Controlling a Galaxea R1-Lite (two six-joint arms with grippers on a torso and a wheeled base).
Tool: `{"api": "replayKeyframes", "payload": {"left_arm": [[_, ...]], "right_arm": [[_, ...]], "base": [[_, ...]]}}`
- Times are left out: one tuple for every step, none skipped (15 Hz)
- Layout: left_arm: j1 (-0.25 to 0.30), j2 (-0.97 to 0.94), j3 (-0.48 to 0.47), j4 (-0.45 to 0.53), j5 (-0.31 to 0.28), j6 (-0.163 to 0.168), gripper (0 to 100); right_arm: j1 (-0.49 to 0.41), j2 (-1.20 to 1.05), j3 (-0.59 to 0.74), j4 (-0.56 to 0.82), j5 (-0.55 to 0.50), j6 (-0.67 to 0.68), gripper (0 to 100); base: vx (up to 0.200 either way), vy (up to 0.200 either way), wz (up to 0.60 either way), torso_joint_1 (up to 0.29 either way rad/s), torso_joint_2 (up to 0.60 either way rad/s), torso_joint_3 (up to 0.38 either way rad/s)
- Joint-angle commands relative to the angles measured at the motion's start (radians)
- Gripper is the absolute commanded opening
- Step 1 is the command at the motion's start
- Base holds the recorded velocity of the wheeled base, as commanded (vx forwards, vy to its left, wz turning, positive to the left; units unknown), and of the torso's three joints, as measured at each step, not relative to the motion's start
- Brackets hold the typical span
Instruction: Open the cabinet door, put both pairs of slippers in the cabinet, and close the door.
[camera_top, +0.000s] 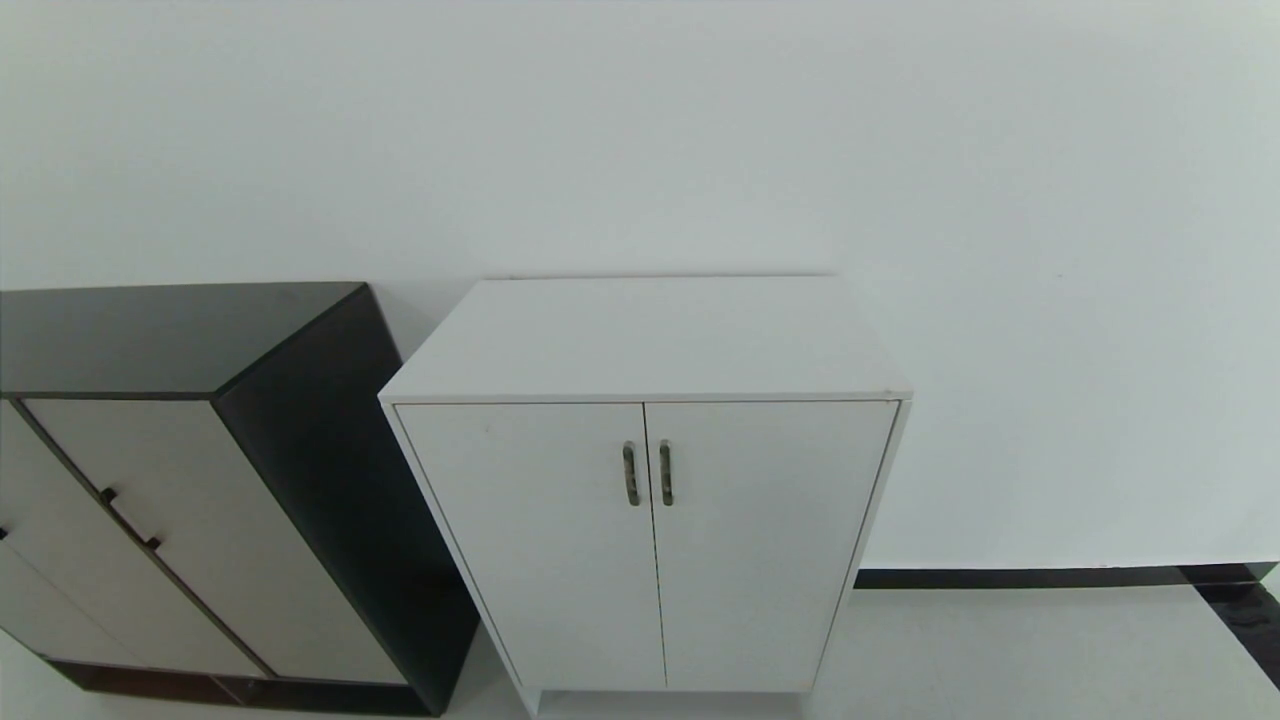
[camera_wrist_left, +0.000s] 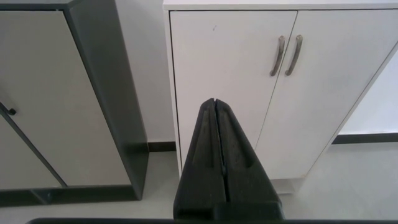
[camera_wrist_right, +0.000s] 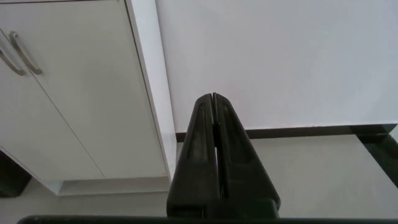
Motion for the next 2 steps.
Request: {"api": "replayKeyframes", "payload": {"left_arm": [[0.000, 0.001, 0.000, 0.000, 0.000, -0.001, 0], [0.000, 0.001, 0.000, 0.000, 0.000, -0.001, 0]], "right_arm": [[0.000, 0.002, 0.000, 0.002, -0.001, 0.000, 0], [0.000, 0.002, 0.000, 0.002, -0.001, 0.000, 0]], "base": [[0.000, 0.000, 0.00, 0.000, 0.00, 0.000], [0.000, 0.000, 0.00, 0.000, 0.00, 0.000]]}}
